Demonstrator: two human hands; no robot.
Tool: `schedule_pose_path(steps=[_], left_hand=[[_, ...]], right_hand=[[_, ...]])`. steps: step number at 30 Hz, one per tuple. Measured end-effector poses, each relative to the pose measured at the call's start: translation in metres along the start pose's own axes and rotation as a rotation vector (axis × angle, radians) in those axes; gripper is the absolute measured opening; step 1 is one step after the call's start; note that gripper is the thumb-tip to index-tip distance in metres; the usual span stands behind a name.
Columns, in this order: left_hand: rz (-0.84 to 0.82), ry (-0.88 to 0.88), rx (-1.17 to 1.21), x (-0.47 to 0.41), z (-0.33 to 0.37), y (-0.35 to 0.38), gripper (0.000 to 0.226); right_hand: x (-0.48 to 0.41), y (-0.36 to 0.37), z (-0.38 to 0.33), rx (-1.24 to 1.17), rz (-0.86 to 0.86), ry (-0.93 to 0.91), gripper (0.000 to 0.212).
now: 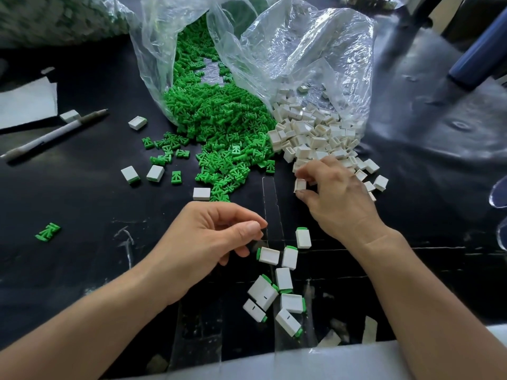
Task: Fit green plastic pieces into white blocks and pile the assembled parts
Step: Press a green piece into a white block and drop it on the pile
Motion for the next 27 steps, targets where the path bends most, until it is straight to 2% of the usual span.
schedule_pose_path(steps=[2, 6, 8, 11, 14, 19, 23, 25, 27], left_hand=[[-0.001, 0.005, 0.0, 0.0, 0.0, -0.001, 0.021], [0.028, 0.024, -0.009, -0.001, -0.001, -0.002, 0.019], [0.084, 0.066, -0.026, -0.002, -0.002, -0.004, 0.019], [0.151, 0.128, -0.044, -0.002, 0.0, -0.007, 0.031], [0.125, 0.152, 0.039, -0.002, 0.002, -0.005, 0.033], [0.135, 0.182, 0.072, -0.001, 0.006, -0.005, 0.02], [0.178, 0.131, 0.062, -0.003, 0.004, -0.007, 0.014], [0.177, 0.103, 0.08, -0.004, 0.003, -0.006, 0.011], [0.174, 0.09, 0.084, -0.004, 0.003, -0.005, 0.01]], right_hand=[[0.0, 0.002, 0.001, 0.014, -0.016, 0.004, 0.028], [0.001, 0.0, 0.002, -0.047, 0.022, -0.026, 0.023], [0.001, -0.002, -0.001, -0.296, 0.038, -0.015, 0.015], [0.008, 0.0, -0.017, -0.851, -0.166, 0.022, 0.011], [0.014, 0.005, -0.03, -1.063, -0.313, -0.003, 0.008], [0.017, 0.006, -0.036, -1.133, -0.328, 0.023, 0.018], [0.016, 0.007, -0.038, -1.124, -0.318, 0.013, 0.017], [0.012, 0.008, -0.034, -0.978, -0.2, 0.007, 0.011], [0.007, 0.007, -0.03, -0.679, -0.03, -0.055, 0.005]])
Point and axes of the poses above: each hand's wrist, its own x-axis away from the middle knuckle, its own y-axis out of the palm, z = x × y, the point moved 3 cm from there along -x, towards the middle knuckle, and after that the axes turned 5 degrees about -y, right-handed, at the moved point
